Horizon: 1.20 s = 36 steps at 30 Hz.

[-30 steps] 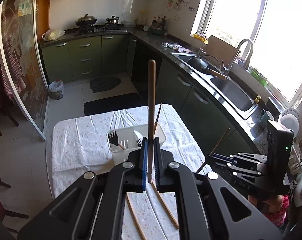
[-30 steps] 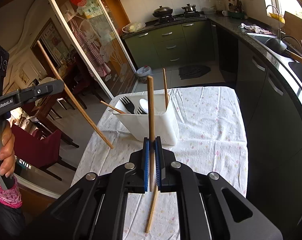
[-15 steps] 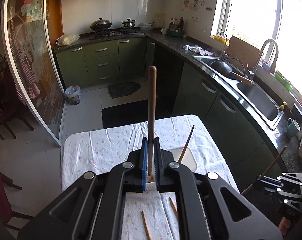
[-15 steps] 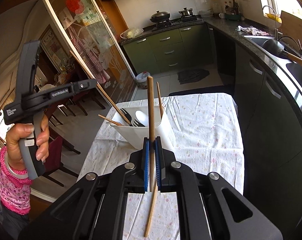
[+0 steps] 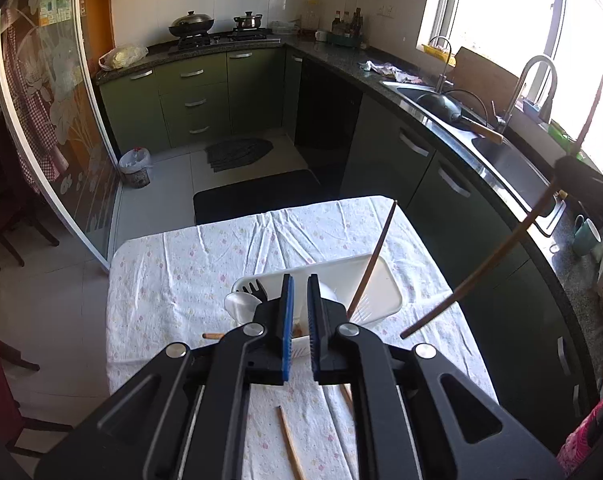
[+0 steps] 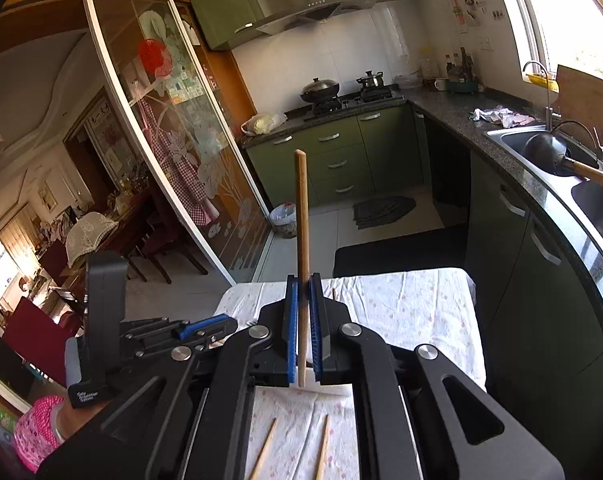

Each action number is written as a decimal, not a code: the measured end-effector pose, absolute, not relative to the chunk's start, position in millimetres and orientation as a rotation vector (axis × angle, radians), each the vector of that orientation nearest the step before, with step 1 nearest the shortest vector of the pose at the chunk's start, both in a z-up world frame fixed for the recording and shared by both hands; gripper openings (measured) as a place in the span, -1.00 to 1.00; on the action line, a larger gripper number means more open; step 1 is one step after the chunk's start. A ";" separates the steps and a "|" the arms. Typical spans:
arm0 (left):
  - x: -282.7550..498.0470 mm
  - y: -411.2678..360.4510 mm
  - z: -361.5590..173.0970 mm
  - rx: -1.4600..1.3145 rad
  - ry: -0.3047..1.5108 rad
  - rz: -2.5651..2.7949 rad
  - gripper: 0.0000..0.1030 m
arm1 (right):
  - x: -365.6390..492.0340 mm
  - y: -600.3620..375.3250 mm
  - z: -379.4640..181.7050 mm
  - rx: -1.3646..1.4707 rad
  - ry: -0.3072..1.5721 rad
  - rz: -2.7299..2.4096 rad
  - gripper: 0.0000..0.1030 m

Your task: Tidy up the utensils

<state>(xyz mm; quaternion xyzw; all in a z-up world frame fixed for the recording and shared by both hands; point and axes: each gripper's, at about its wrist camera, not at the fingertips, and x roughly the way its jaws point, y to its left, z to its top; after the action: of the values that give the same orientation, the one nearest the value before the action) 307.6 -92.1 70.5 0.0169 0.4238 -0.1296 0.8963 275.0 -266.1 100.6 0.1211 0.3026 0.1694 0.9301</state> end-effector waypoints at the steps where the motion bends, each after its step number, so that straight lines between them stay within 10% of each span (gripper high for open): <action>1: 303.0 -91.1 75.5 0.036 0.864 -0.273 -0.84 | 279.5 -263.3 103.0 0.238 0.603 0.333 -0.87; 12: 246.4 -78.7 64.4 0.047 0.932 -0.352 -0.69 | 338.2 -226.1 41.1 0.149 0.722 0.261 -0.87; 22: 217.8 -72.5 -9.8 0.080 1.155 -0.341 0.10 | 336.0 -223.6 -1.9 0.142 0.793 0.285 -0.67; 32: 233.2 -76.5 -109.9 0.071 1.470 -0.253 0.08 | 263.4 -239.6 -8.9 0.097 0.885 0.375 -0.43; 36: 239.5 -82.5 -126.8 0.076 1.509 -0.239 -0.29 | 249.4 -238.0 -40.3 0.054 1.017 0.404 -0.37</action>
<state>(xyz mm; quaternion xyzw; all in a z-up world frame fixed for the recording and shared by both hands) 239.5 -82.5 -126.8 0.0345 0.6830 -0.1082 0.7216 249.4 -238.0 -40.3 0.0259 0.4836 0.1921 0.8535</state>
